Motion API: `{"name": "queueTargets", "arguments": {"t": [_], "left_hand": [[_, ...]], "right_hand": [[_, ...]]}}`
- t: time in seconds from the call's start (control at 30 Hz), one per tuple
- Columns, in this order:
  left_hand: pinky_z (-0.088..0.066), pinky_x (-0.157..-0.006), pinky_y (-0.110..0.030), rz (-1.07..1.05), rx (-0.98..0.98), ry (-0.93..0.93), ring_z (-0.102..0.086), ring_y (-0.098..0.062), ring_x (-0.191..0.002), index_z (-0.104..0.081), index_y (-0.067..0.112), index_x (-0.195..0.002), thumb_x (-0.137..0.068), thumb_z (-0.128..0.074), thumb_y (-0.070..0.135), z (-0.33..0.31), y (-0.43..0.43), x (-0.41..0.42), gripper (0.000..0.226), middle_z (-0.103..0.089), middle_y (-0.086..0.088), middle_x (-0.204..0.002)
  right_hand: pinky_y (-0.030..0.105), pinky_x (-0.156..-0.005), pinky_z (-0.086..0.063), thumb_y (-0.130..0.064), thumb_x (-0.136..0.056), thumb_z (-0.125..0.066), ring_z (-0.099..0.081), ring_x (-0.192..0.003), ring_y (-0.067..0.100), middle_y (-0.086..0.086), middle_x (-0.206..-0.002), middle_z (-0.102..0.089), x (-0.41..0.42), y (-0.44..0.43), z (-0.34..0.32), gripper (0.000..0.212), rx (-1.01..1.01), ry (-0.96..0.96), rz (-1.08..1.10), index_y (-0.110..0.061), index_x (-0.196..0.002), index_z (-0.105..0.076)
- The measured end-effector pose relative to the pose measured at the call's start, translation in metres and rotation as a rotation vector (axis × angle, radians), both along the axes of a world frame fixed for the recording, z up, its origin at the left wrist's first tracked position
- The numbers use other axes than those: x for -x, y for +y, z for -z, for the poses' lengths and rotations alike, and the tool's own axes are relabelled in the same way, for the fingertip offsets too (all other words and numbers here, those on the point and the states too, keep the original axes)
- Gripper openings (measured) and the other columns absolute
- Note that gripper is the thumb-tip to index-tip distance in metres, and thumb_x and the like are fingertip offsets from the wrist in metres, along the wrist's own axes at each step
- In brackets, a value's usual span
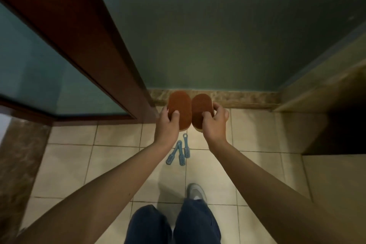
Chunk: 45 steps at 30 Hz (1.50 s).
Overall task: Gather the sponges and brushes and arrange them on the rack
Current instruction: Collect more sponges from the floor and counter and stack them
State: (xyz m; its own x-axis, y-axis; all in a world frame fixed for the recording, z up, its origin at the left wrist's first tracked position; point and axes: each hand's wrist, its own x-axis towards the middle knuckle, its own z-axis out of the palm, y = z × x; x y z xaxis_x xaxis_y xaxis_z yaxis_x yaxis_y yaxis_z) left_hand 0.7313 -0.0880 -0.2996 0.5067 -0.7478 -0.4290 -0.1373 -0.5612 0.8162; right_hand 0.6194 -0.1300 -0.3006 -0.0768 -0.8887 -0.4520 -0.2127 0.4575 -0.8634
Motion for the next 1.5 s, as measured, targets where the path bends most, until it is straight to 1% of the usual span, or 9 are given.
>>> {"name": "queueTargets", "arguments": {"t": [0.17,0.3,0.43,0.63,0.77,0.9,1.1,1.37,1.5], "left_hand": [[-0.039,-0.109,-0.042,0.045,0.031,0.086,-0.045,-0.019,-0.129,-0.029,0.024,-0.148,-0.101,-0.042,0.021,-0.129,-0.017,0.038,0.049,-0.044,0.001,-0.143],[-0.042,-0.106,-0.047,0.122,0.006,0.166,-0.050,-0.023,-0.124,-0.033,0.023,-0.146,-0.099,-0.043,0.031,-0.212,-0.032,0.069,0.049,-0.049,-0.002,-0.139],[-0.051,-0.095,-0.049,0.193,-0.017,0.218,-0.055,-0.026,-0.112,-0.043,0.030,-0.134,-0.065,-0.055,0.062,-0.272,-0.043,0.097,0.077,-0.048,-0.005,-0.131],[-0.056,-0.087,-0.048,0.325,0.016,0.264,-0.065,-0.027,-0.097,-0.057,0.028,-0.102,-0.047,-0.057,0.067,-0.331,-0.046,0.135,0.067,-0.063,-0.008,-0.112],[-0.055,-0.087,-0.042,0.465,0.075,0.329,-0.064,-0.021,-0.087,-0.064,0.014,-0.105,-0.078,-0.062,0.042,-0.372,-0.043,0.163,0.039,-0.068,-0.007,-0.097],[-0.054,-0.084,-0.037,0.628,0.126,0.307,-0.062,-0.021,-0.098,-0.059,0.011,-0.126,-0.091,-0.056,0.031,-0.395,-0.045,0.194,0.040,-0.065,-0.009,-0.112],[-0.054,-0.087,-0.037,0.872,0.187,0.276,-0.059,-0.020,-0.104,-0.051,0.017,-0.134,-0.092,-0.055,0.038,-0.428,-0.048,0.259,0.047,-0.061,-0.005,-0.120],[-0.051,-0.086,-0.035,1.126,0.270,0.253,-0.059,-0.017,-0.096,-0.059,0.015,-0.118,-0.092,-0.052,0.037,-0.464,-0.052,0.398,0.035,-0.062,-0.002,-0.103],[-0.043,-0.080,-0.027,1.169,0.311,0.304,-0.055,-0.016,-0.097,-0.057,0.017,-0.119,-0.094,-0.052,0.035,-0.478,-0.048,0.473,0.031,-0.062,-0.001,-0.105]], "right_hand": [[0.040,-0.110,-0.041,-0.003,-0.095,-0.042,-0.045,-0.120,0.016,-0.001,-0.138,-0.031,0.041,-0.009,-0.122,0.048,0.077,-0.024,0.076,-0.023,-0.139,-0.043],[0.039,-0.113,-0.037,-0.005,-0.099,-0.039,-0.042,-0.120,0.011,-0.004,-0.135,-0.034,0.077,-0.009,-0.202,0.043,0.142,-0.015,0.114,-0.028,-0.132,-0.054],[0.041,-0.111,-0.039,-0.016,-0.097,-0.047,-0.047,-0.119,0.013,0.001,-0.133,-0.043,0.105,-0.004,-0.258,0.028,0.192,-0.030,0.197,-0.033,-0.114,-0.062],[0.040,-0.096,-0.053,-0.030,-0.078,-0.073,-0.058,-0.104,0.014,-0.004,-0.114,-0.059,0.147,0.014,-0.326,0.038,0.285,-0.039,0.301,-0.026,-0.113,-0.060],[0.032,-0.086,-0.056,-0.031,-0.073,-0.081,-0.059,-0.099,0.012,-0.006,-0.109,-0.058,0.176,0.028,-0.366,0.051,0.317,-0.013,0.332,-0.023,-0.116,-0.055],[0.018,-0.071,-0.052,-0.035,-0.072,-0.083,-0.060,-0.099,0.012,-0.003,-0.112,-0.058,0.211,0.044,-0.397,0.058,0.358,0.054,0.345,-0.020,-0.120,-0.052],[0.037,-0.087,-0.057,-0.046,-0.069,-0.082,-0.058,-0.100,0.015,-0.004,-0.111,-0.053,0.281,0.058,-0.428,0.062,0.332,0.160,0.402,-0.026,-0.114,-0.045],[0.029,-0.059,-0.049,-0.033,-0.080,-0.069,-0.061,-0.088,0.020,0.008,-0.107,-0.060,0.413,0.076,-0.464,0.041,0.315,0.115,0.574,-0.019,-0.110,-0.045],[0.041,-0.076,-0.054,-0.033,-0.078,-0.070,-0.063,-0.090,0.023,0.007,-0.100,-0.063,0.477,0.087,-0.479,0.040,0.340,0.158,0.672,-0.016,-0.107,-0.049]]}}
